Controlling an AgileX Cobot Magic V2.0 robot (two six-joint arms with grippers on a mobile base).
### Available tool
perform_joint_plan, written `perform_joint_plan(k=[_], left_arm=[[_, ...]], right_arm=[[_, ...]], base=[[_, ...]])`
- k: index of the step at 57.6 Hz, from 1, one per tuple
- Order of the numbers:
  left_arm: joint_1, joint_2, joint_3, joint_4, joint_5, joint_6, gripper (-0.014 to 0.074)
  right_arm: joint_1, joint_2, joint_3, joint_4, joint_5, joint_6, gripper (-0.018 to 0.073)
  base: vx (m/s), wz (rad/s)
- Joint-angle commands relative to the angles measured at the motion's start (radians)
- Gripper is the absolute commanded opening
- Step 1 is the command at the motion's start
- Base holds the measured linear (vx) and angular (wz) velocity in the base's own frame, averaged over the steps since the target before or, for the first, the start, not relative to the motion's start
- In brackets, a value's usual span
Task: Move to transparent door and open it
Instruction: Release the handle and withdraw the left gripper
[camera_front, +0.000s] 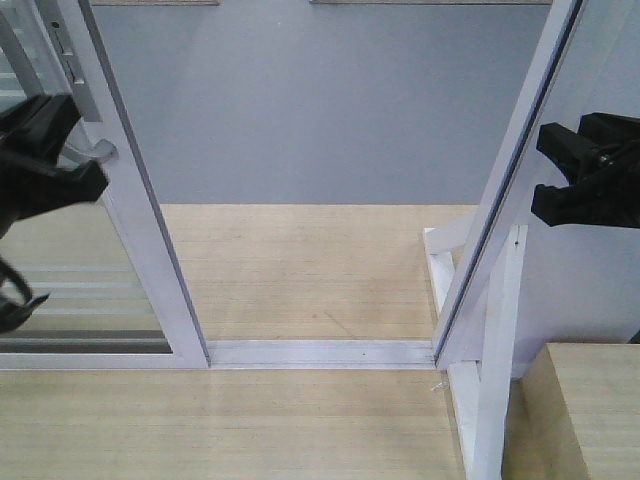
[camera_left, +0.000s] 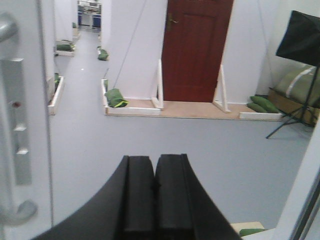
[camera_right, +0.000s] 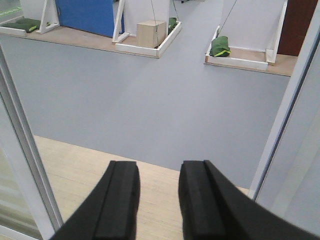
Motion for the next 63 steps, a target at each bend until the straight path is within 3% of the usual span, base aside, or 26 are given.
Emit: perform_joint_plan(k=[1, 8, 19, 28, 32, 39, 43, 49, 63], left_arm=[[0.04, -0.102, 0.068, -0.006, -0.054, -0.009, -0.0002], [0.146, -0.268, 0.139, 0.045, 0.078, -0.006, -0.0002], [0.294, -0.482, 0.248, 0.122, 0.165, -0.021, -0.0002], [0.361, -0.666, 0.369, 0.253, 0.278, -0.185, -0.0002], [0.387, -0.752, 0.413, 0.372, 0.324, -0.277, -0.0002], [0.401, -0.894, 0.498, 0.574, 0.339, -0.435, -0.0002], [0.401, -0.972, 0.531, 0.631, 0.353, -0.513, -0.0002], [0.399, -0.95, 0.525, 0.631, 0.393, -0.569, -0.0002], [0.399, -0.944, 0.525, 0.639, 0.408, -0.571, -0.0002]], right_arm=[[-0.007, -0.014, -0.03, -0.001, -0.08, -0.002, 0.0295], [-0.007, -0.014, -0.03, -0.001, -0.08, -0.002, 0.0295], [-0.007, -0.014, -0.03, -0.001, -0.08, -0.002, 0.0295], [-0.007, -0.014, -0.03, -0.001, -0.08, -0.002, 0.0295], [-0.007, -0.014, -0.03, -0.001, -0.08, -0.002, 0.0295], [-0.007, -0.014, -0.03, -0.001, -0.08, -0.002, 0.0295], [-0.007, -0.014, -0.03, -0.001, -0.08, -0.002, 0.0295], [-0.007, -0.014, -0.03, -0.001, -0.078, -0.002, 0.0295], [-0.007, -0.014, -0.03, -0.001, -0.081, -0.002, 0.0295]], base=[[0.0, 0.0], [0.0, 0.0], [0.0, 0.0], [0.0, 0.0], [0.0, 0.0], [0.0, 0.0], [0.0, 0.0], [0.0, 0.0], [0.0, 0.0]])
